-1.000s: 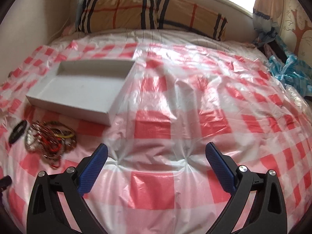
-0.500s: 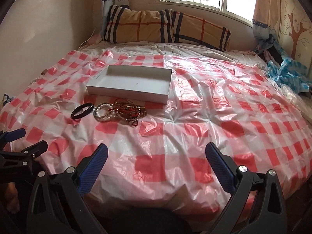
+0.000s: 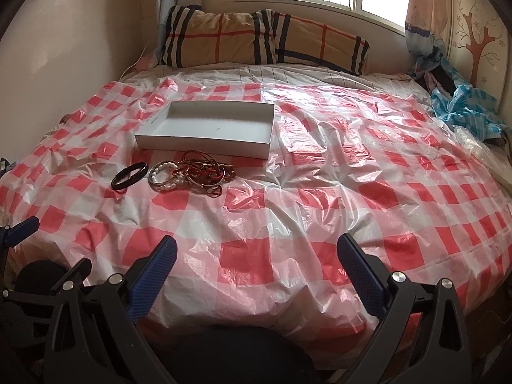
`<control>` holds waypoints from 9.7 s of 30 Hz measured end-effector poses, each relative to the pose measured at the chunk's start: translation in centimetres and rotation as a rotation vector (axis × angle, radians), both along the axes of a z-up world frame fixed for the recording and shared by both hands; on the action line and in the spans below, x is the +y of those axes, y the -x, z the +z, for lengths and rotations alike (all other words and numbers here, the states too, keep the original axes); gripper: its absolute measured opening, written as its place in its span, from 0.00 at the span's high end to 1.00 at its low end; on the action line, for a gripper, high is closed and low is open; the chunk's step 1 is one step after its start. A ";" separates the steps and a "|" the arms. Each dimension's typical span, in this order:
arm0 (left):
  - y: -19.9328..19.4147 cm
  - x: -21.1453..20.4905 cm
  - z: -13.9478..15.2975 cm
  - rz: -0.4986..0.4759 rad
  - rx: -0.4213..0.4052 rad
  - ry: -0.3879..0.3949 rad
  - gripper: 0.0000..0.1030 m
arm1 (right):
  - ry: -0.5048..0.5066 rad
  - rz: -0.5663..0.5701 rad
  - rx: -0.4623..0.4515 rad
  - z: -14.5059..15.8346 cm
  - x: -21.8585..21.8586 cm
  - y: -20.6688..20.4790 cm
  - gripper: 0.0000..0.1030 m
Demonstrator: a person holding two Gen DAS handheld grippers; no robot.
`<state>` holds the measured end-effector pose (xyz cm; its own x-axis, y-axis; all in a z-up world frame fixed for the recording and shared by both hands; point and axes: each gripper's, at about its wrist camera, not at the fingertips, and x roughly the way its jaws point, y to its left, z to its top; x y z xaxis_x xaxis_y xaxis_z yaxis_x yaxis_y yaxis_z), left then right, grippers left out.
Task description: Organize jewelry
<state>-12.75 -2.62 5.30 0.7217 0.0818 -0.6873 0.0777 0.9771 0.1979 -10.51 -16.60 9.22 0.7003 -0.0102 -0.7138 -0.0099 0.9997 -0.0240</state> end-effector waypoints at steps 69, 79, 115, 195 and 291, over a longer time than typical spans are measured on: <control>-0.6 2.6 -0.1 0.031 0.039 0.172 0.07 | 0.056 0.026 0.023 -0.9 2.1 -0.5 0.07; -0.6 2.8 0.0 0.030 0.040 0.173 0.07 | 0.056 0.026 0.023 -0.9 2.1 -0.4 0.07; -20.0 4.0 -5.9 0.033 0.262 0.147 0.71 | -0.070 0.180 0.140 -7.8 2.8 -16.7 0.07; -30.0 -1.2 -0.9 -0.116 0.042 0.342 0.87 | -0.478 0.087 -0.062 -4.2 -2.8 -28.1 0.36; -25.0 4.3 -3.6 0.036 0.195 0.360 0.93 | -0.720 0.294 0.162 -6.5 -3.2 -19.0 0.92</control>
<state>12.29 1.70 1.65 0.5760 -0.1660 -0.8004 0.0440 0.9840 -0.1724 8.54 -19.83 2.75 0.4896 0.6615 -0.5681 -0.2238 0.7250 0.6514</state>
